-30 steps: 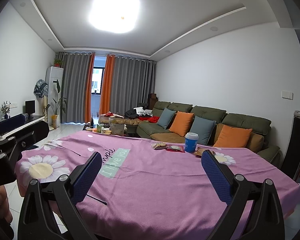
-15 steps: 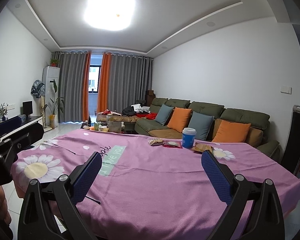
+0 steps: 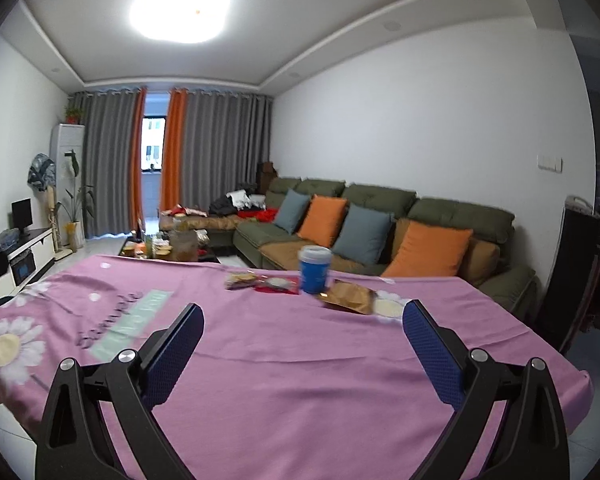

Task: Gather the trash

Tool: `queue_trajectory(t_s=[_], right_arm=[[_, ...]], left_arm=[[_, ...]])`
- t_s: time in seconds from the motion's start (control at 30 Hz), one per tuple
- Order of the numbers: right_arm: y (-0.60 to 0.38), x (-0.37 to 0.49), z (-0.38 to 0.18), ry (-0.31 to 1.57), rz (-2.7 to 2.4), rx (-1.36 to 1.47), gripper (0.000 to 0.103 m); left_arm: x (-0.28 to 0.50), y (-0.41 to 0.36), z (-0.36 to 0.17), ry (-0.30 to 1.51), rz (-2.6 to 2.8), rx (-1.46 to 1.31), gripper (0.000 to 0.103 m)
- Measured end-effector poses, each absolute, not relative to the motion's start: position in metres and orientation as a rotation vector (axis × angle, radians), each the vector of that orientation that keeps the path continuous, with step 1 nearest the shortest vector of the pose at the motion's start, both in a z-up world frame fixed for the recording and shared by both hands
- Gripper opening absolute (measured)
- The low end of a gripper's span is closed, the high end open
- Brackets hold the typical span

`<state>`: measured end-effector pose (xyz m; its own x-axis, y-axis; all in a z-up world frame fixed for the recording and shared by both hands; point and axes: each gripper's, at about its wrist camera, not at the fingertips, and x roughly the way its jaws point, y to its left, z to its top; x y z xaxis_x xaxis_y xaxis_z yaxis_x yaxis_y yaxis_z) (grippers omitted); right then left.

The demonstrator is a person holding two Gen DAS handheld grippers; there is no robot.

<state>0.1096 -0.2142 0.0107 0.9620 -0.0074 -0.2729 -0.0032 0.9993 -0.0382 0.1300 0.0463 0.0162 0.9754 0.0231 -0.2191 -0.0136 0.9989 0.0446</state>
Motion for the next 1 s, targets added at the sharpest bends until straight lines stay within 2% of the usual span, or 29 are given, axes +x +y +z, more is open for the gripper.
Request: queue_trajectory(t_s=[0.1,0.23,0.33,0.53,0.7,1.0], right_arm=[[-0.261,0.157,0.012,0.362,-0.04,-0.04,0.096],[-0.313,0.22,0.0,0.502,-0.055,-0.035,0.096],[-0.342,0.27,-0.025,0.658,-0.024,-0.005,0.096],[-0.365,0.32,-0.065,0.84,0.013,0.047,0.096],[-0.366,0.336,-0.08,0.937,0.025,0.045,0.097],[-0.363,0.333,-0.084,0.949,0.015,0.025,0.098]], left_arm=[[0.167,0.073,0.021,0.275,0.036,0.028,0.097],[0.238,0.121,0.018,0.433,0.075,-0.015,0.097],[0.282,0.154,0.005,0.537,0.086,-0.061,0.097],[0.348,0.189,-0.032,0.706,0.105,-0.041,0.097],[0.393,0.207,-0.057,0.797,0.101,-0.065,0.097],[0.436,0.197,-0.082,0.942,0.086,-0.018,0.098]])
